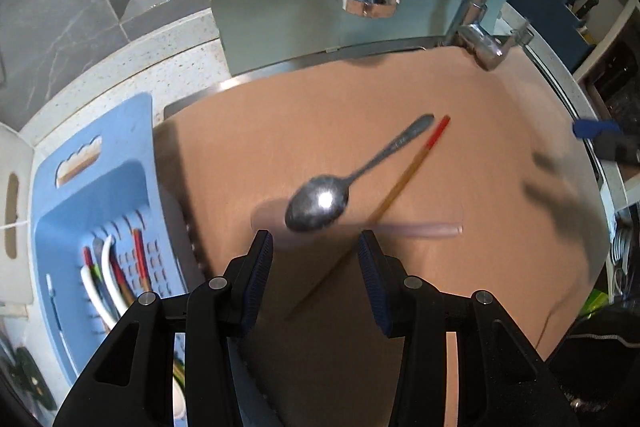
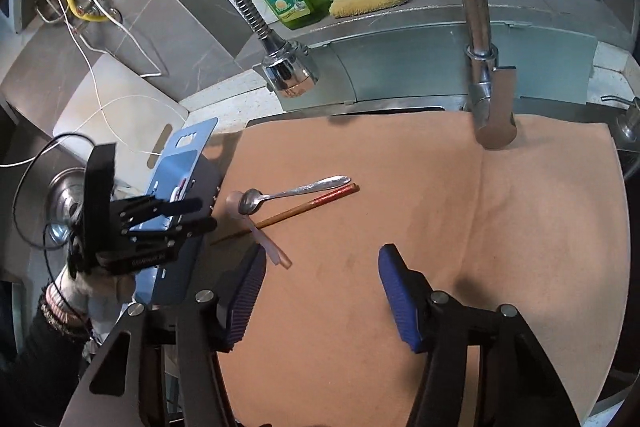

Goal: Organize utensils

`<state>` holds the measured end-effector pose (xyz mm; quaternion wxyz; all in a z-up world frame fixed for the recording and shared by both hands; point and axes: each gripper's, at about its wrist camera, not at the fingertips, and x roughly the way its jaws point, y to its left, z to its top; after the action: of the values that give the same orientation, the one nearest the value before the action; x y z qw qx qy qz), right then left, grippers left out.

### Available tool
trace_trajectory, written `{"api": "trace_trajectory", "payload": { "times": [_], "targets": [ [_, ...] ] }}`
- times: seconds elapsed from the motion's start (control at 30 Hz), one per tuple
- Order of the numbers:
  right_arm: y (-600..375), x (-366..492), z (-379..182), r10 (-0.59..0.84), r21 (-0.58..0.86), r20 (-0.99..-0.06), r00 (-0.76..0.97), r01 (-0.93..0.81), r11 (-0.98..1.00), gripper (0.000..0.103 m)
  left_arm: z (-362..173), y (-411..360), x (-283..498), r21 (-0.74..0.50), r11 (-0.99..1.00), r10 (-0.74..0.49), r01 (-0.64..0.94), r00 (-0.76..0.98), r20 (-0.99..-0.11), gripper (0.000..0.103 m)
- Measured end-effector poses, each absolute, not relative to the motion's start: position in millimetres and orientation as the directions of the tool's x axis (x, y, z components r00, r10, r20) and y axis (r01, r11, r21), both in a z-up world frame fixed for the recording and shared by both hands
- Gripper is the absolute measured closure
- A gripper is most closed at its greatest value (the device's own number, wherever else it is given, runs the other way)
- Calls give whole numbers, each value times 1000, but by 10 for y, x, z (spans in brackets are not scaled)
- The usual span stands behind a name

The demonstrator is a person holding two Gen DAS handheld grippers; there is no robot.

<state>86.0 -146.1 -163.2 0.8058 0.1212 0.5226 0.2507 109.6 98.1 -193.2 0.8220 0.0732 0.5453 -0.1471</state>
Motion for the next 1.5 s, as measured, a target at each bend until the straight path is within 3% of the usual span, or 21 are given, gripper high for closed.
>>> {"api": "trace_trajectory", "payload": {
  "times": [0.17,0.3,0.63,0.97,1.5],
  "targets": [
    [-1409,840,-1621,548,477,-773,318,-278,834,55,-1991,860,1423,-43,940,-162,340,331,-929,73],
    [-1441,767,-1590,539,469,-773,335,-270,841,55,-2088,702,1706,29,927,-97,374,313,-945,84],
    [-1823,632,-1721,518,498,-783,346,-151,854,55,-2383,644,2031,93,872,0,480,191,-982,84],
    [-2000,638,-1797,529,523,-780,334,-117,844,55,-2452,533,1814,97,805,32,586,120,-992,94],
    [-1786,770,-1824,591,554,-760,269,-207,806,55,-2461,171,982,-64,806,-120,588,57,-991,95]
  ]
}}
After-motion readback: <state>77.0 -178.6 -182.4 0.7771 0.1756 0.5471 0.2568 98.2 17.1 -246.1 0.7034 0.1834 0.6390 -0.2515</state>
